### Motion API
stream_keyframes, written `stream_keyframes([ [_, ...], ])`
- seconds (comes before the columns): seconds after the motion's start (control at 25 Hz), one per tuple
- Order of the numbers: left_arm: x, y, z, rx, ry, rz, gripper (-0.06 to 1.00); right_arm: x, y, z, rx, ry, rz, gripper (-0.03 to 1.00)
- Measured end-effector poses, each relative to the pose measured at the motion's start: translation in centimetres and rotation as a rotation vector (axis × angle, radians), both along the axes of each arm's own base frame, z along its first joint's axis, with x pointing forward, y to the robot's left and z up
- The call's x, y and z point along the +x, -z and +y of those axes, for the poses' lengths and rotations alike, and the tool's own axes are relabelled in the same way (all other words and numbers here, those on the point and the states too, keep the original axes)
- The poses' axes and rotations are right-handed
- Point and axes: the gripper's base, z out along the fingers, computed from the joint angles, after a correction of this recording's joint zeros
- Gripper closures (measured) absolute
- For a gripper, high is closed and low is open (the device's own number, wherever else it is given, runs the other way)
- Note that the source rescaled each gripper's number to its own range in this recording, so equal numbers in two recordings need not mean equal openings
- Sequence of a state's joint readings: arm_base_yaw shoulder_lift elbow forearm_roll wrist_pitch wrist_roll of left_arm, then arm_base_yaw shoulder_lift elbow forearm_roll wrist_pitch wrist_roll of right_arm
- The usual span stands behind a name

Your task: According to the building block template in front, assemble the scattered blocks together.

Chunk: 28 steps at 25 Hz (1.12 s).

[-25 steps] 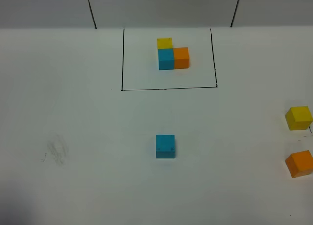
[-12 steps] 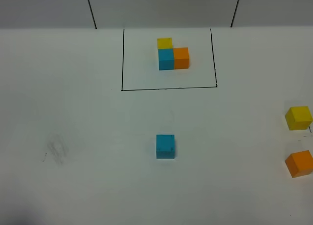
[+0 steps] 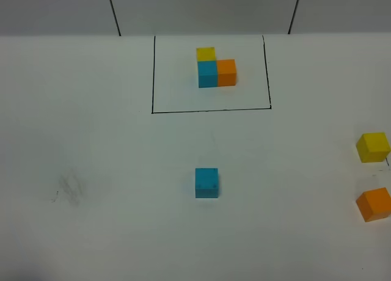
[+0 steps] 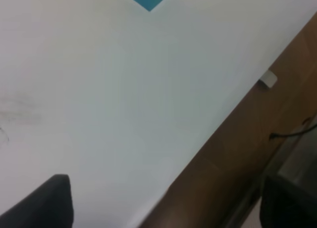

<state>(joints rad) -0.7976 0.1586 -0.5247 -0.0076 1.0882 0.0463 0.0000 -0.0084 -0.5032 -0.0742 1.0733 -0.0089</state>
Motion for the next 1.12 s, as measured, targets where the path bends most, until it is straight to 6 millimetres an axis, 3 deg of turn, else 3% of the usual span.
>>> stream_keyframes([
  [0.48, -0.1, 0.3, 0.1, -0.043, -0.046, 0.007, 0.15, 0.0, 0.0, 0.0, 0.000, 0.000, 0.000, 0.97],
  [0.84, -1.0, 0.4, 0.8, -0.090, -0.475, -0.069, 0.15, 0.0, 0.0, 0.0, 0.000, 0.000, 0.000, 0.97],
  [1.12, -1.8, 0.4, 0.9, -0.111, -0.676, -0.131, 0.15, 0.0, 0.0, 0.0, 0.000, 0.000, 0.000, 0.97],
])
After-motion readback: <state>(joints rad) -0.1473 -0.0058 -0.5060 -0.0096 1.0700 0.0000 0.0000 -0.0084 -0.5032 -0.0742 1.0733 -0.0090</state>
